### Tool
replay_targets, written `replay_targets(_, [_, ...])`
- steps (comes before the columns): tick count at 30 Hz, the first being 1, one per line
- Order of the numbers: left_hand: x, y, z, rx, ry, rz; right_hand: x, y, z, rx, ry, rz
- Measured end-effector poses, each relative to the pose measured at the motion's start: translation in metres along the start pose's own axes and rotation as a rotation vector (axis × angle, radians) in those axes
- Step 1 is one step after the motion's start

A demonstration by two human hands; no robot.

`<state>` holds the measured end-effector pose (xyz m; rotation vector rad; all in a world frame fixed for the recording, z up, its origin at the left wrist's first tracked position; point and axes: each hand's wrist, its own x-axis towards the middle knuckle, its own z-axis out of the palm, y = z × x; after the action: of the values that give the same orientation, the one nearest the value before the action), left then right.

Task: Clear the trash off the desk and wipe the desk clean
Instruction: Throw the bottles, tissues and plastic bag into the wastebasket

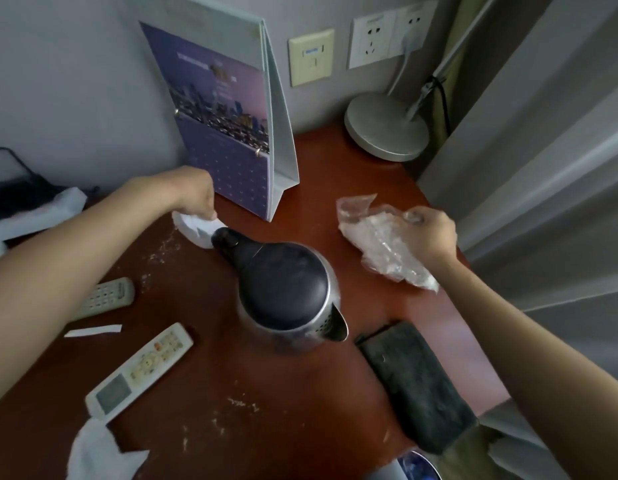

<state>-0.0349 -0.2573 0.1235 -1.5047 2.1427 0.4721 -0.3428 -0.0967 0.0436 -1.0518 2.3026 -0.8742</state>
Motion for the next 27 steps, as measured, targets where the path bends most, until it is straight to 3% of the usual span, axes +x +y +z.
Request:
replay_targets(4, [-0.031,-0.039,0.018,-0.146,0.072,0.016,-0.025,-0.05,-0.017,0.2,0.201,0.004])
replay_targets(12, [-0.122,-0.124,0.047,-0.613,0.276,0.003,-0.115,-0.188,-0.019,0.304,0.295,-0.186])
replay_targets(19, [-0.164,-0.17,0.086,-0.519,0.302,0.177,-0.179,-0.261,0.013,0.079,0.239,-0.442])
replay_targets(27, [-0.143,-0.208,0.156,-0.401,0.082,0.29,-0.213,-0.254,0.094,-0.149,-0.101,-0.536])
